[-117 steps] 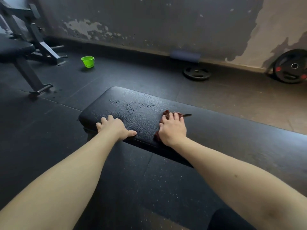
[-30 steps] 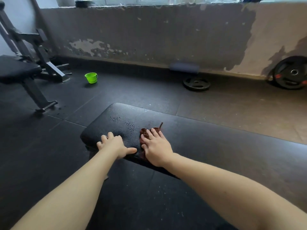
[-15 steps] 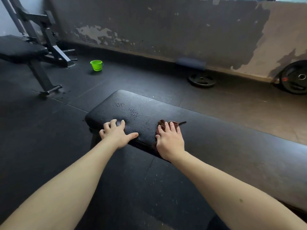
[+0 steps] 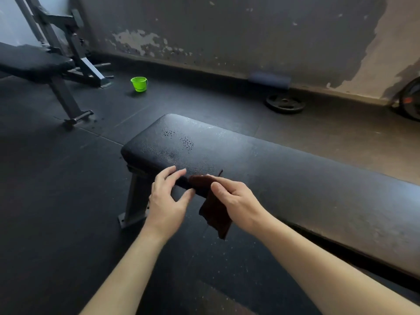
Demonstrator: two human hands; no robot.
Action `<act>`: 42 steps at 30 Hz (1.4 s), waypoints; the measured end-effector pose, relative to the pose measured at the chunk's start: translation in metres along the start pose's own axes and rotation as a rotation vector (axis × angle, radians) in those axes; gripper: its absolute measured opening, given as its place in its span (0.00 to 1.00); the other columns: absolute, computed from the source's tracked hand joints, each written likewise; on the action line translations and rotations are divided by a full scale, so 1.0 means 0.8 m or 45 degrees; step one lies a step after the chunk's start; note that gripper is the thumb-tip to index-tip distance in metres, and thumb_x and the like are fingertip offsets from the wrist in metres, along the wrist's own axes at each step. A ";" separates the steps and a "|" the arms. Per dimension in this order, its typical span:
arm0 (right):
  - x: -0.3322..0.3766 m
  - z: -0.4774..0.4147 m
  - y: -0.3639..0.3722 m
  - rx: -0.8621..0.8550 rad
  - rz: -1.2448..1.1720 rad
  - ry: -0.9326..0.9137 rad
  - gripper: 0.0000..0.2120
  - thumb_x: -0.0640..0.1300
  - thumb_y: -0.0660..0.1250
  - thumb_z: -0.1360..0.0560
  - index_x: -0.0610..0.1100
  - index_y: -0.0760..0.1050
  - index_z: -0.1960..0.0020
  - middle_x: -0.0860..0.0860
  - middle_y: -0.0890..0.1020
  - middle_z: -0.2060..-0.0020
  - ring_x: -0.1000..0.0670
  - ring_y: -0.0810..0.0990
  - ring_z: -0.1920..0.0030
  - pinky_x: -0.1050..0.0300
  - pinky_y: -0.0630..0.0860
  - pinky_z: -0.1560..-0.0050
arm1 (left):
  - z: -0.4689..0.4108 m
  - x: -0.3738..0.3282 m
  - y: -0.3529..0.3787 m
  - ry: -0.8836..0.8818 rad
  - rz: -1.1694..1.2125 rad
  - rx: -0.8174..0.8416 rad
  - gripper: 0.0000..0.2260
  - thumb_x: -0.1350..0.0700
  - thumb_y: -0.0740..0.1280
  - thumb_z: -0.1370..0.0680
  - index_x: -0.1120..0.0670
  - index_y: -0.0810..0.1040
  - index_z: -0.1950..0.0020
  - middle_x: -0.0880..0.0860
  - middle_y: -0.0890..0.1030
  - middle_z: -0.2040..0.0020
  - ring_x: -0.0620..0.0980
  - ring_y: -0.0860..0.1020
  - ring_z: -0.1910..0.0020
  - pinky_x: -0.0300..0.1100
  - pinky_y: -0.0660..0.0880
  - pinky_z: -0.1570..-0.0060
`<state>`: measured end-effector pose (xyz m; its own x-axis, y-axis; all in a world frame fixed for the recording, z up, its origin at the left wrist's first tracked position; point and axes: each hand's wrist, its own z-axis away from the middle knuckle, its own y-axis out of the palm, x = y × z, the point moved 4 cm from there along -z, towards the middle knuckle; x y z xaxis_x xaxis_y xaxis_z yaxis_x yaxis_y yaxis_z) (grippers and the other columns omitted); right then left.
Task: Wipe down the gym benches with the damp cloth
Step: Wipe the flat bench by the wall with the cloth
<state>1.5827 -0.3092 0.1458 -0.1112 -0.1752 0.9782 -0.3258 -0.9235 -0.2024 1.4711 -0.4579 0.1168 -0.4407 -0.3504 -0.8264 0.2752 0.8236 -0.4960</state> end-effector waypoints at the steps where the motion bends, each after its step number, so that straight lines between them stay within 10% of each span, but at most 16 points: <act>1: -0.001 0.006 0.003 0.006 -0.089 -0.003 0.15 0.46 0.60 0.14 0.53 0.78 0.31 0.42 0.87 0.53 0.41 0.87 0.56 0.41 0.85 0.56 | 0.011 -0.004 0.000 0.004 0.068 -0.004 0.17 0.56 0.74 0.23 0.46 0.79 0.35 0.43 0.73 0.32 0.37 0.71 0.34 0.37 0.66 0.31; 6: -0.004 0.025 0.020 0.152 -0.401 0.030 0.16 0.48 0.57 0.13 0.51 0.79 0.32 0.30 0.83 0.51 0.34 0.84 0.57 0.25 0.79 0.55 | 0.045 -0.002 0.003 -0.264 0.472 -0.005 0.11 0.56 0.74 0.23 0.50 0.79 0.42 0.50 0.84 0.49 0.43 0.82 0.49 0.36 0.76 0.48; 12: -0.041 0.023 0.048 0.200 -0.577 0.203 0.15 0.49 0.61 0.18 0.48 0.85 0.41 0.32 0.84 0.45 0.34 0.84 0.46 0.38 0.81 0.42 | 0.071 0.021 -0.012 -0.315 0.339 -0.019 0.02 0.56 0.73 0.22 0.50 0.82 0.53 0.43 0.80 0.64 0.41 0.76 0.63 0.39 0.74 0.57; 16: -0.061 0.026 0.057 0.152 -0.514 0.303 0.15 0.45 0.60 0.16 0.40 0.83 0.45 0.38 0.87 0.53 0.43 0.85 0.53 0.49 0.82 0.51 | 0.072 0.035 -0.029 -0.358 0.180 0.040 0.05 0.46 0.72 0.24 0.46 0.81 0.54 0.47 0.83 0.57 0.48 0.81 0.53 0.49 0.78 0.48; 20: -0.074 0.028 0.064 0.228 -0.362 0.319 0.17 0.46 0.59 0.14 0.36 0.81 0.41 0.36 0.86 0.52 0.30 0.83 0.52 0.34 0.76 0.46 | 0.075 0.033 -0.045 -0.345 0.208 0.067 0.02 0.52 0.72 0.21 0.49 0.80 0.51 0.48 0.85 0.56 0.45 0.84 0.53 0.46 0.82 0.48; 29: -0.103 0.033 0.071 0.245 -0.233 0.424 0.12 0.45 0.63 0.15 0.41 0.84 0.43 0.46 0.88 0.57 0.49 0.86 0.61 0.62 0.78 0.64 | 0.078 0.050 -0.051 -0.516 0.242 0.116 0.11 0.53 0.74 0.23 0.46 0.77 0.43 0.44 0.87 0.52 0.42 0.84 0.50 0.45 0.79 0.42; 35: -0.126 0.028 0.076 0.208 0.071 0.491 0.14 0.50 0.73 0.22 0.50 0.81 0.37 0.51 0.87 0.49 0.51 0.86 0.47 0.52 0.81 0.45 | 0.083 0.056 -0.058 -0.544 0.174 0.278 0.18 0.55 0.75 0.23 0.42 0.75 0.38 0.47 0.86 0.48 0.47 0.85 0.47 0.51 0.80 0.39; 42: -0.111 0.028 0.078 0.060 0.420 0.333 0.16 0.44 0.77 0.28 0.51 0.72 0.48 0.50 0.82 0.50 0.49 0.82 0.55 0.50 0.80 0.54 | 0.084 0.066 -0.064 -0.610 0.149 0.166 0.17 0.55 0.78 0.27 0.43 0.78 0.43 0.46 0.86 0.50 0.48 0.84 0.49 0.52 0.83 0.47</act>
<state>1.5935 -0.3591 0.0476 -0.4391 -0.3768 0.8156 -0.1903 -0.8482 -0.4943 1.4912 -0.5487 0.0805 0.0321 -0.4497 -0.8926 0.4169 0.8177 -0.3970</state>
